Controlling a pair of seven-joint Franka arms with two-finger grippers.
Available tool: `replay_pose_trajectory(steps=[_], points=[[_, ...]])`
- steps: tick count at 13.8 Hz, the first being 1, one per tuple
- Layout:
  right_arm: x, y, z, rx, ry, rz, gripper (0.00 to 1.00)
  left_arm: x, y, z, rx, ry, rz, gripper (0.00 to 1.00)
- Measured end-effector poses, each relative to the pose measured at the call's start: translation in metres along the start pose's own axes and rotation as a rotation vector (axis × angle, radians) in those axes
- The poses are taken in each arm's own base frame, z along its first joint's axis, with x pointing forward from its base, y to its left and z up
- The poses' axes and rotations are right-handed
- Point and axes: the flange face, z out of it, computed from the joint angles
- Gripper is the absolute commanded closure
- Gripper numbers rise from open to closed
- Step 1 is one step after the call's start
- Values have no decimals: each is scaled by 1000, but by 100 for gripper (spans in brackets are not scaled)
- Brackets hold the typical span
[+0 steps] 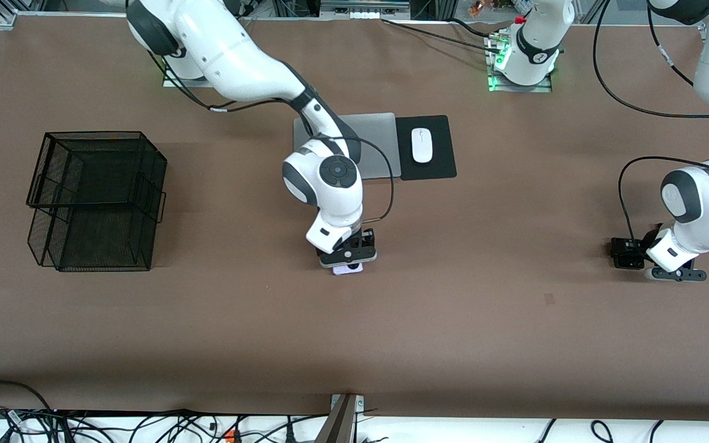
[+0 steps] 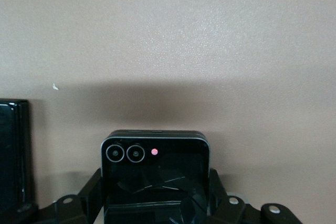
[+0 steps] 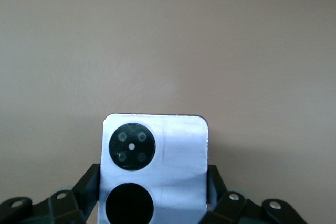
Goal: Place phones with both arms
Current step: 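Carry the white phone to the mesh basket while the left gripper lifts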
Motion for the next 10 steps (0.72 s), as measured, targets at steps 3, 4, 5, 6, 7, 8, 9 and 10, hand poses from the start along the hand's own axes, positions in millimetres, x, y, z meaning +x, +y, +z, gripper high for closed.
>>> replay_pose_trajectory(steps=[3,4,5,6,7,8,9,10], points=[[36,62,-96,-57,-58,105,100,0,0,0,0,0,0,57],[45,87,-120,-89,-76,124,100,0,0,0,0,1,0,57],[51,114,-141,-126,-98,129,100,1,0,-1,1,2,1,57],[56,144,-158,-163,-117,127,100,1,1,-3,1,3,1,57],[61,176,-172,-191,-136,119,100,2,2,-8,1,1,3,57],[63,208,-182,-205,-158,108,100,4,4,-13,-1,-3,7,58],[64,245,-189,-204,-184,100,100,8,7,-22,-2,-8,9,58],[64,285,-195,-202,-210,96,100,14,13,-31,-2,-9,7,58]])
